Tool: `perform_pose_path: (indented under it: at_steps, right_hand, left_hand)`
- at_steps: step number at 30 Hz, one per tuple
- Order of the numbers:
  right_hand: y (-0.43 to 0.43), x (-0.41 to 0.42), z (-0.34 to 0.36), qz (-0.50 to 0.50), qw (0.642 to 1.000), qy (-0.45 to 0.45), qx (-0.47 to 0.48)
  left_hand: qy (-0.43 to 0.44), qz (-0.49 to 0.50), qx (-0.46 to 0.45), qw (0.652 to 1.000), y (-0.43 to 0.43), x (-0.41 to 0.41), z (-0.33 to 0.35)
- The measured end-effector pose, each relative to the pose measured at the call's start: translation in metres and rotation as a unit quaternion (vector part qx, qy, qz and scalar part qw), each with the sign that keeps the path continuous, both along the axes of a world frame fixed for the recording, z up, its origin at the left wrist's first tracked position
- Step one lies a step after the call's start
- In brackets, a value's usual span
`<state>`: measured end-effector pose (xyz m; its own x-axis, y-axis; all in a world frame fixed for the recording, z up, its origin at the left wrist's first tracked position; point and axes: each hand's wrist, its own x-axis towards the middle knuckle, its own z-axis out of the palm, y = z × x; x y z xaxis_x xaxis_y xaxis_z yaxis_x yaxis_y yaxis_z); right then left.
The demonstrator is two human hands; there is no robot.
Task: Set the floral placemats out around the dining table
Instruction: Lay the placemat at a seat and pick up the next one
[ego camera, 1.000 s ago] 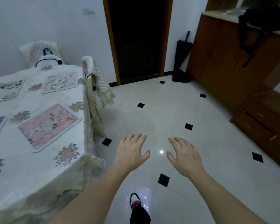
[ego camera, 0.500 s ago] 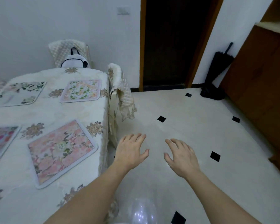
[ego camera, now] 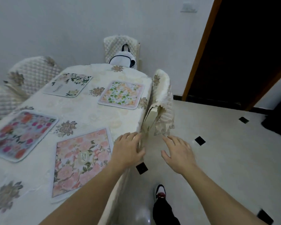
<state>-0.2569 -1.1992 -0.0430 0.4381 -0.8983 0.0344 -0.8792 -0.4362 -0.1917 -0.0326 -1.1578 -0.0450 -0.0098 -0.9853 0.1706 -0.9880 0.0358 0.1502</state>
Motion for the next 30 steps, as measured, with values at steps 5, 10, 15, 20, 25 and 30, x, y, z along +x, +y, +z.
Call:
perform_pose_path:
  at_steps: [5, 10, 15, 20, 25, 30]
  right_hand:
    - [-0.114, 0.055, 0.011, 0.087, 0.996, -0.03, -0.003]
    - [-0.199, 0.11, 0.016, 0.195, 0.98, -0.03, 0.008]
    - [-0.239, 0.18, 0.014, 0.305, 0.952, -0.03, 0.002]
    - [-0.23, 0.263, 0.003, 0.434, 0.9, -0.029, 0.013]
    - [-0.199, 0.312, -0.003, 0.513, 0.858, -0.022, 0.009]
    - [-0.172, 0.346, -0.017, 0.558, 0.829, 0.008, 0.018]
  left_hand:
    - [-0.01, 0.099, 0.019, 0.995, -0.078, 0.044, 0.006]
    - [0.004, 0.208, 0.033, 0.978, -0.118, 0.086, 0.018]
    - [0.001, 0.343, 0.055, 0.938, -0.094, 0.123, 0.019]
    - [0.005, 0.472, 0.062, 0.879, -0.032, 0.141, 0.012]
    - [0.018, 0.574, 0.043, 0.818, 0.026, 0.139, 0.007]
    - [0.029, 0.642, 0.068, 0.764, 0.074, 0.128, -0.009]
